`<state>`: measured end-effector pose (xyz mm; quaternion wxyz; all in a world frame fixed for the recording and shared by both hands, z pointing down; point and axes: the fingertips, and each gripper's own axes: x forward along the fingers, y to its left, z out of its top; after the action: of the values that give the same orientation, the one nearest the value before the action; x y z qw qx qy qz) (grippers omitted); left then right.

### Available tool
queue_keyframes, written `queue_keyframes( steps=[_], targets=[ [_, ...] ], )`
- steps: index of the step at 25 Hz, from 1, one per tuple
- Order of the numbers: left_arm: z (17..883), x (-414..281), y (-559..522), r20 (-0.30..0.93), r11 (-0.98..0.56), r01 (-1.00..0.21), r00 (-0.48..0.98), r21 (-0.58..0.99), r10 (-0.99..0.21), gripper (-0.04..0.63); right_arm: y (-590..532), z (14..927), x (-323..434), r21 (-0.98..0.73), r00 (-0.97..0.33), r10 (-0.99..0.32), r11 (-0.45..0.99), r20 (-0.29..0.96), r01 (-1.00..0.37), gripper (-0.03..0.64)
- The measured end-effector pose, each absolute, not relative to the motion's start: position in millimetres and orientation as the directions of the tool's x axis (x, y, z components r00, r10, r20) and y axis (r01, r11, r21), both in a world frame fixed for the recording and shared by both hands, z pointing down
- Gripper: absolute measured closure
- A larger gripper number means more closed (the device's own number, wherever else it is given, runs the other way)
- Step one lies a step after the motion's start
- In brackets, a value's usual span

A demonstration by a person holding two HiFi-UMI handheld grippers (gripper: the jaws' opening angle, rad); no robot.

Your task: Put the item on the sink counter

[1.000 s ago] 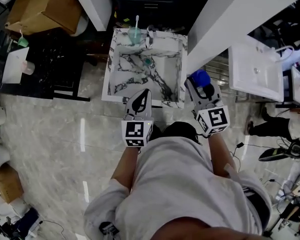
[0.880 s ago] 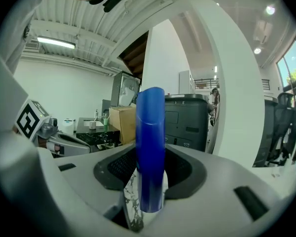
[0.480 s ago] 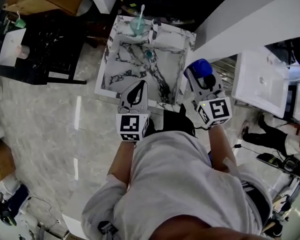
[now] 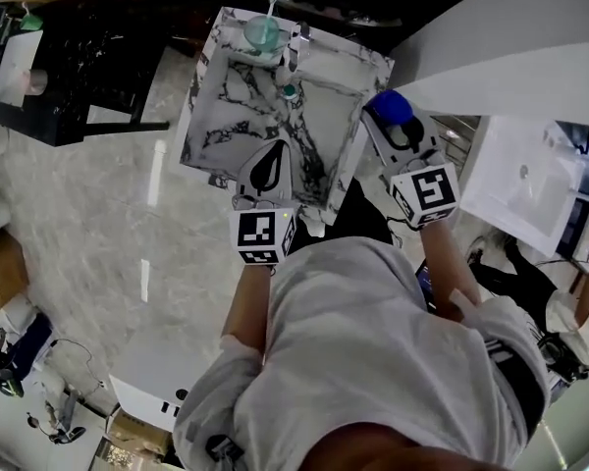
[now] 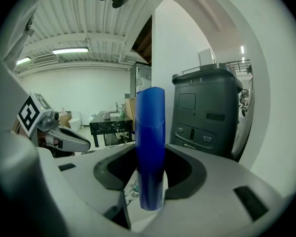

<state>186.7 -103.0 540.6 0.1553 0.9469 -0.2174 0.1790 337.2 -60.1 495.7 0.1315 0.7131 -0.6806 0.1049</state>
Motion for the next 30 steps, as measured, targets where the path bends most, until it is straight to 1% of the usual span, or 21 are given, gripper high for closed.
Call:
queue_keyframes(
  steps=[5,12,20,30],
  targets=[
    [554,204,-108,0.44,-0.82,-0.52,0.811,0.24,-0.385,0.584,-75,521,354,0.017,-0.023,-0.931,0.032,0.363,-0.999,0.459],
    [572,213,-108,0.492,-0.781,-0.582,0.76,0.225,-0.425,0.584,-100,549,365,-0.003,-0.122,-0.911,0.132,0.393,-0.991,0.459],
    [576,215,-117,0.507,-0.712,-0.661,0.709,0.236,-0.49,0.584,-125,580,376,-0.015,-0.181,-0.88,0.194,0.439,-0.981,0.459],
    [591,202,-114,0.547,-0.631,-0.733,0.647,0.255,-0.531,0.584,-150,618,379,-0.007,-0.254,-0.81,0.295,0.528,-0.955,0.459]
  ],
)
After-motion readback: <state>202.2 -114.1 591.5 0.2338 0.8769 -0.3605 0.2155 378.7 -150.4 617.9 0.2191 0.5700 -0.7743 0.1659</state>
